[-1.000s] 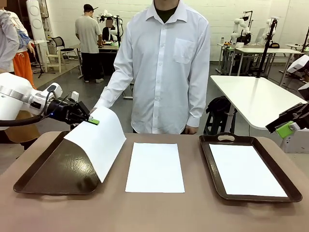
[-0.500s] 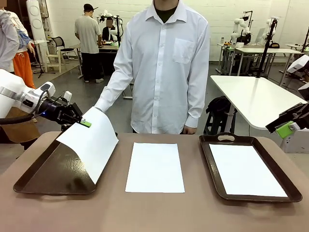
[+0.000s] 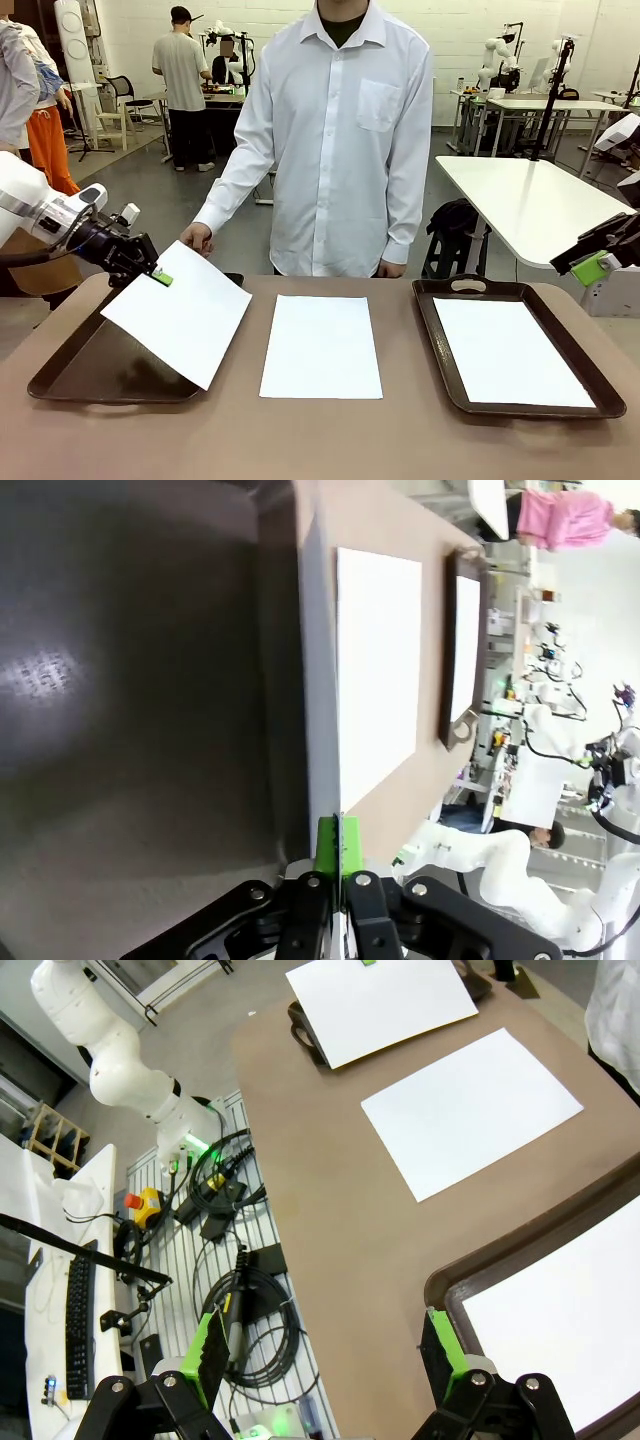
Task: Sort the A4 documents.
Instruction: Place the A4 Paper in the designated Handle tray.
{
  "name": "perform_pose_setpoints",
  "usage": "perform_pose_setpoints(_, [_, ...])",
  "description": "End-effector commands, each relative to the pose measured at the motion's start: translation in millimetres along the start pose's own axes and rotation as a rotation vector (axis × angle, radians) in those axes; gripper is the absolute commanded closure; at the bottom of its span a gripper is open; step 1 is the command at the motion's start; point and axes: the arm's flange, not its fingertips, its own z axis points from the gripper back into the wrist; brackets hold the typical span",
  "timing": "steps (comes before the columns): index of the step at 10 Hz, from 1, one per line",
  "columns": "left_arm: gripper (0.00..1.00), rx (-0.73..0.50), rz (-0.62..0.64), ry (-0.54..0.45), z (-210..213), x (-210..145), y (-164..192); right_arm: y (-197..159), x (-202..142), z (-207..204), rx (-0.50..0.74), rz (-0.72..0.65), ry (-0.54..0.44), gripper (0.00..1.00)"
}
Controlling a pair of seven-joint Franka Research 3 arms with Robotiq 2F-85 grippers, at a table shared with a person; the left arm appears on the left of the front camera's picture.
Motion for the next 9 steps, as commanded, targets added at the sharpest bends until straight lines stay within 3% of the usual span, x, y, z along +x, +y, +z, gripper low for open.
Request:
perform_pose_setpoints(1, [0.99,0.07,0.05,-0.017,-0.2,-3.4,2.9,0.3,0.4,-0.5,0.004,0.005,-0.004,0.0])
perform_pose_setpoints(6, [0.99,0.297,0.142,-0.051,-1.6,8.5,20.5,0.3,0.4,-0.5,0.004,0.005,-0.004,0.0])
perform_pose_setpoints(9, [0.99,0.309,0.122,-0.011,-5.6,16.1,26.1,0.3,0.4,-0.5,0.004,0.005,-0.004,0.0])
